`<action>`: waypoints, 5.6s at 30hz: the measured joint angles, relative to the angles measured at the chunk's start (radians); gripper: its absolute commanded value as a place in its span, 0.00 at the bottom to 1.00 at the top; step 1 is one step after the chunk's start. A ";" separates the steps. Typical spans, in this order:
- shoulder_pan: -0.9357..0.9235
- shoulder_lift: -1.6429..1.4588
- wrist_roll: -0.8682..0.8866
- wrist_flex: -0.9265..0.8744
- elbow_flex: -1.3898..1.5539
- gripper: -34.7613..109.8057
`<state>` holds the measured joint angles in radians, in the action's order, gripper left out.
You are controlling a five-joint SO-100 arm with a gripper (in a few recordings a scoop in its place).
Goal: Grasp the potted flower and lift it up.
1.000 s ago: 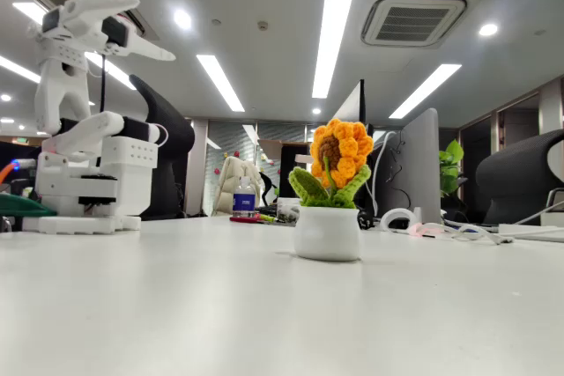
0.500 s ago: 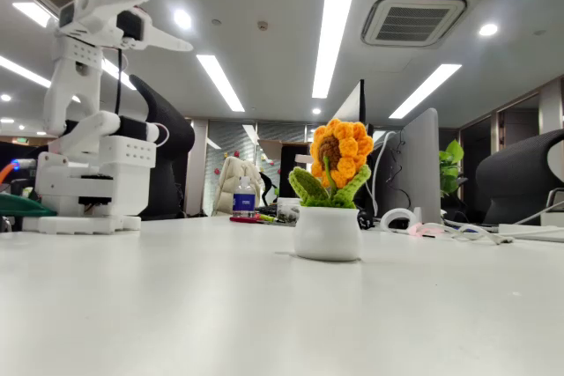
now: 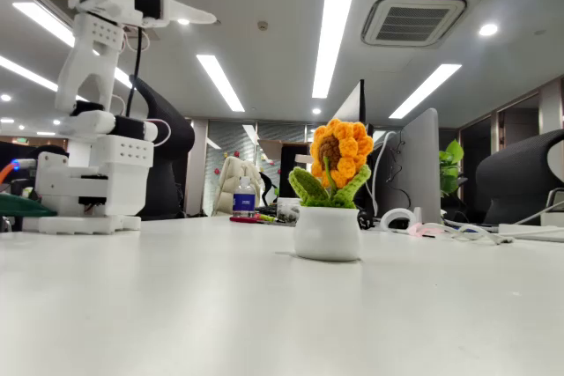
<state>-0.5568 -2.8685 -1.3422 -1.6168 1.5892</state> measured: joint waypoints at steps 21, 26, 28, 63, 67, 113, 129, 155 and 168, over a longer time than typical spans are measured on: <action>-0.044 0.477 0.258 0.054 -0.008 0.70; 0.000 0.595 0.282 0.101 0.012 0.70; 0.014 0.647 0.270 0.117 0.017 0.70; 0.158 1.155 0.650 0.474 0.021 0.70; 0.150 1.169 0.643 0.451 0.021 0.70; 0.170 1.431 0.439 0.293 -0.245 0.70; 0.170 1.479 0.337 0.301 -0.273 0.70; 0.170 1.503 0.337 0.313 -0.278 0.70; 0.189 1.503 0.337 0.313 -0.278 0.70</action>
<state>-0.3682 -1.3652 -1.0048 -1.3039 1.3116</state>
